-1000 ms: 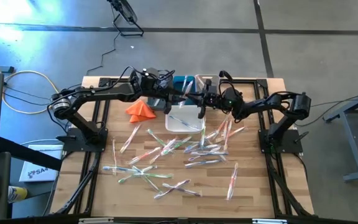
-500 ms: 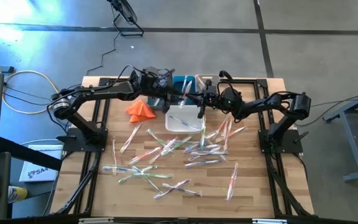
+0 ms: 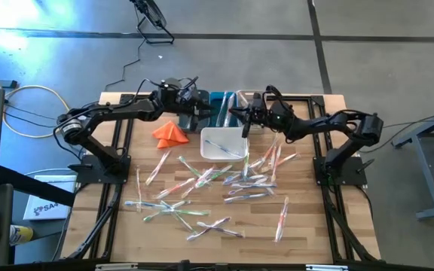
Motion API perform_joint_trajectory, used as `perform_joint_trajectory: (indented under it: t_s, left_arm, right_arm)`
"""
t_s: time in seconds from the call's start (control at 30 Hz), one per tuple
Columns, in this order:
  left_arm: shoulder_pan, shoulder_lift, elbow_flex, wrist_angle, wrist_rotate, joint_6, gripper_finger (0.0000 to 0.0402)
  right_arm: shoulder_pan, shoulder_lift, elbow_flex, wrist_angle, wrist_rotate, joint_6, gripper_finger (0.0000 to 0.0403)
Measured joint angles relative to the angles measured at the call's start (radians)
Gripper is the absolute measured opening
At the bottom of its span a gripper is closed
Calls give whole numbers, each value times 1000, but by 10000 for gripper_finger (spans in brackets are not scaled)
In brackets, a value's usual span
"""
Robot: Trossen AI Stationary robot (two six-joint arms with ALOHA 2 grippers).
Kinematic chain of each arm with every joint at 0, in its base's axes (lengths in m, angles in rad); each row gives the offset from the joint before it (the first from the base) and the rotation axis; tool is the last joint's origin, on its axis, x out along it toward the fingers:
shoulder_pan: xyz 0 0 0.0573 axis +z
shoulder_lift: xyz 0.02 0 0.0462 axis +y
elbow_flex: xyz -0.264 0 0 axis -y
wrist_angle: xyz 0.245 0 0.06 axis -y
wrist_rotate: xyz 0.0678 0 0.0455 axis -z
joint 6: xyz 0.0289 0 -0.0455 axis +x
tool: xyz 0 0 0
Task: Pick & Place Toothbrushes
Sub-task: Put the orange toothbrush into the gray bin
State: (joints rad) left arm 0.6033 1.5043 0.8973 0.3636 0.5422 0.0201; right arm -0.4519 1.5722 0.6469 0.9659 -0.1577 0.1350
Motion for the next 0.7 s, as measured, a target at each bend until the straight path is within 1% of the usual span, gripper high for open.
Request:
perform_joint_trajectory:
  t_s: [0.17, 0.3, 0.47, 0.57, 0.6, 0.7]
  left_arm:
    - [-1, -26, -25, 16, -14, 11, 133]
    - [1, -85, -68, 11, -30, 26, 133]
    - [17, -212, -168, 14, -59, 28, 133]
    - [20, -286, -242, 0, -70, 31, 133]
    - [18, -311, -263, 3, -71, 39, 133]
    - [18, -382, -322, 6, -74, 47, 133]
  right_arm:
    - [-19, -98, -5, -141, 3, -5, 5]
    - [-20, -186, -5, -294, 64, -33, 5]
    - [-11, -291, -5, -475, 183, -101, 5]
    - [-16, -327, -6, -538, 247, -113, 5]
    - [-21, -331, -6, -548, 263, -113, 5]
    - [-48, -331, -6, -566, 265, -104, 5]
